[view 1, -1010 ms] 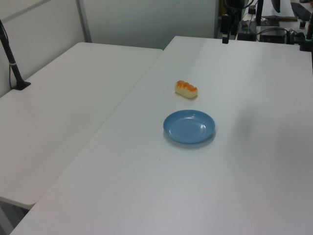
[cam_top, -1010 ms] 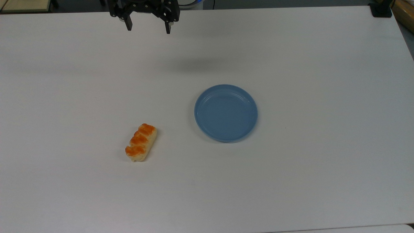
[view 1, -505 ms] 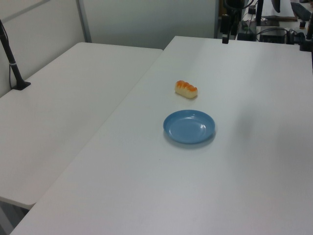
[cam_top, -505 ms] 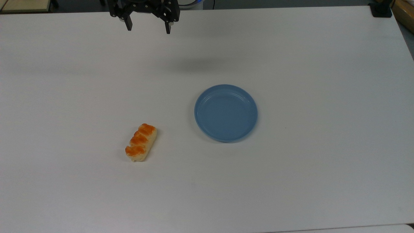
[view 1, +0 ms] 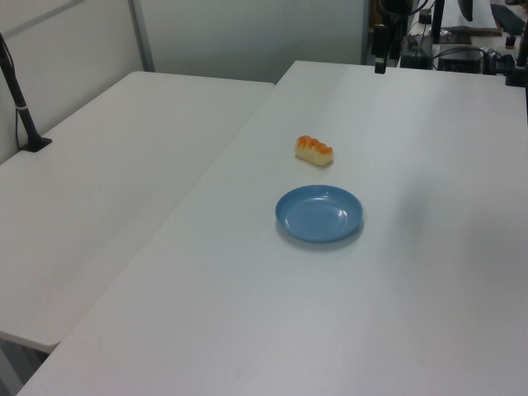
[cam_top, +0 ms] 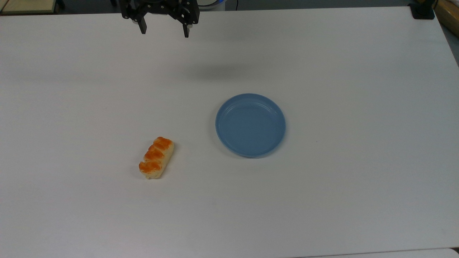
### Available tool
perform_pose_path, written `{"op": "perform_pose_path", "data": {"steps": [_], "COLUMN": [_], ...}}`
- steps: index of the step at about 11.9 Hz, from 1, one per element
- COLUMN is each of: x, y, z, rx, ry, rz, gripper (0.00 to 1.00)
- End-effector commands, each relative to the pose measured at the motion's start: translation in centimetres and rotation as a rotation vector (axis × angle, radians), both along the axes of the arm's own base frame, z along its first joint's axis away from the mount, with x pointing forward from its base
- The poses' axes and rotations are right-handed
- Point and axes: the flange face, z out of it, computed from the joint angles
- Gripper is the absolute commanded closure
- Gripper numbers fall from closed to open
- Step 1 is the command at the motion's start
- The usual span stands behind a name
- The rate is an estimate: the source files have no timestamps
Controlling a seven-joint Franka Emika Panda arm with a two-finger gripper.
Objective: Put the bread on a plate
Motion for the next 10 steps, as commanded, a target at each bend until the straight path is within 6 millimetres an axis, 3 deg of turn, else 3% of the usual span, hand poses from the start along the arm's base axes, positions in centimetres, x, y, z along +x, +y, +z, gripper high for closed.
{"op": "perform_pose_path", "data": {"steps": [1, 7, 8, 10], "x": [-0.5, -0.4, 0.0, 1.1], "y": [0.0, 0.0, 0.1, 0.3], "z": [0.1, 0.0, 0.6, -0.4], "rx": [0.004, 0.000, -0.001, 0.002], "ry": [0.014, 0.009, -0.005, 0.003], "rz": [-0.004, -0.004, -0.001, -0.012], "gripper": [0.00, 0.00, 0.00, 0.00]}}
